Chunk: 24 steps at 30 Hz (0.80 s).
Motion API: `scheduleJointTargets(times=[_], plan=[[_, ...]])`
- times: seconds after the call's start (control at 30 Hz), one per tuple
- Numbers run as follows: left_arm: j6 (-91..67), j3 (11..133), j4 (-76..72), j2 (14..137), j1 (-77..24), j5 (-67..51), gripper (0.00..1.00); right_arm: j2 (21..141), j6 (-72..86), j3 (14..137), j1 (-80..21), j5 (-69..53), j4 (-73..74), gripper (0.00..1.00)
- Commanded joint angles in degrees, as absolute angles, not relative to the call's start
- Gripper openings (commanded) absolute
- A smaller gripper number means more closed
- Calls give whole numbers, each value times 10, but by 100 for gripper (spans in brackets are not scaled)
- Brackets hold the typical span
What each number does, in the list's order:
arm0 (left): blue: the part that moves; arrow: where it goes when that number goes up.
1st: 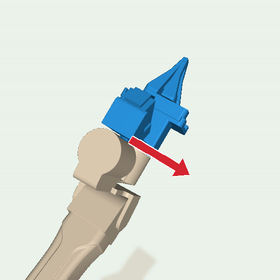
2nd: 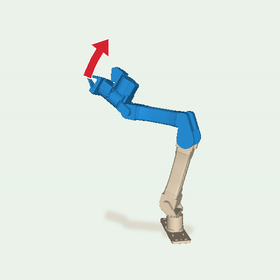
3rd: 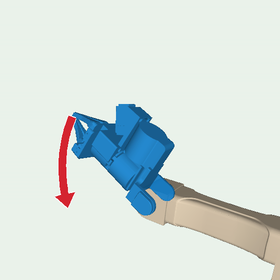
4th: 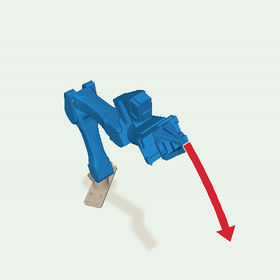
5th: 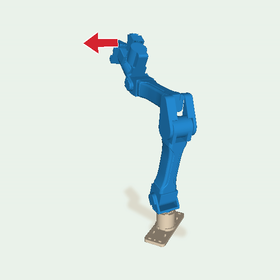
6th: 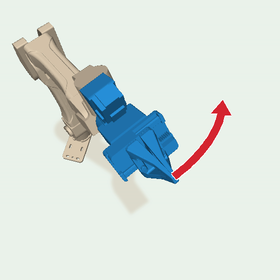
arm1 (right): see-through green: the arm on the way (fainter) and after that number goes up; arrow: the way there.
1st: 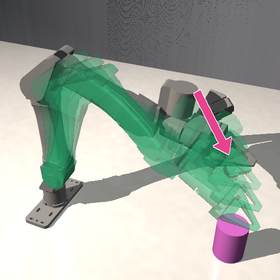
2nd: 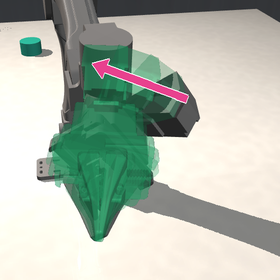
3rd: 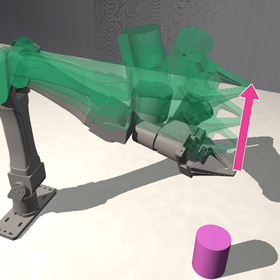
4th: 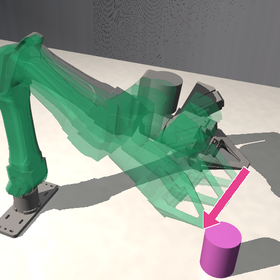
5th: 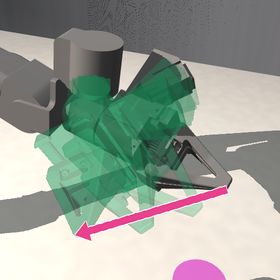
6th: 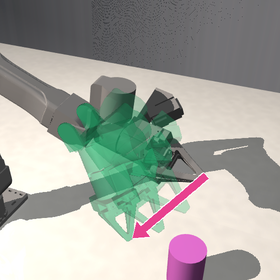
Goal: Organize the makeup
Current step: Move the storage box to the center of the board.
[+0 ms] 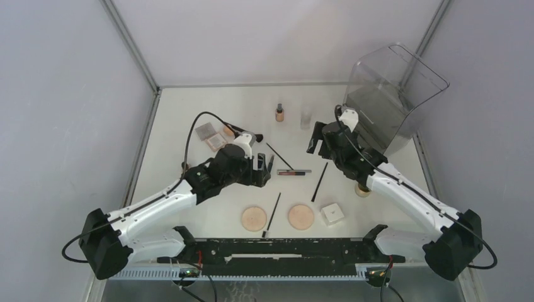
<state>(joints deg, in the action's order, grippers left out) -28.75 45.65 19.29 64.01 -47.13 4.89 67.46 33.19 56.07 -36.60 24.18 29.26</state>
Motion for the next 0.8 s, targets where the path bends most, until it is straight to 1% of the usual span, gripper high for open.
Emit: scheduleJointTargets(times=[0.0,0.07,0.2,0.3,0.4,0.47,0.53,0.67,0.7,0.77], plan=[[-301,495,173,600,-473,112,94,610,303,572,-358,338,282,95],[-299,498,180,594,-473,123,96,588,294,572,-351,356,282,95],[-305,497,173,586,-473,123,97,540,275,572,-333,379,275,95],[-347,498,174,588,-474,179,98,502,252,572,-320,390,266,95],[-348,513,176,599,-476,179,98,469,195,574,-317,409,256,95],[-338,524,175,606,-490,192,100,455,161,580,-314,447,255,95],[-327,540,198,611,-505,243,100,445,135,589,-300,469,261,95],[-315,526,217,582,-511,312,100,433,141,605,-234,484,294,100],[-307,511,205,561,-511,325,100,430,162,612,-208,475,308,100],[-302,479,197,521,-510,399,100,431,216,645,-128,411,350,100]])
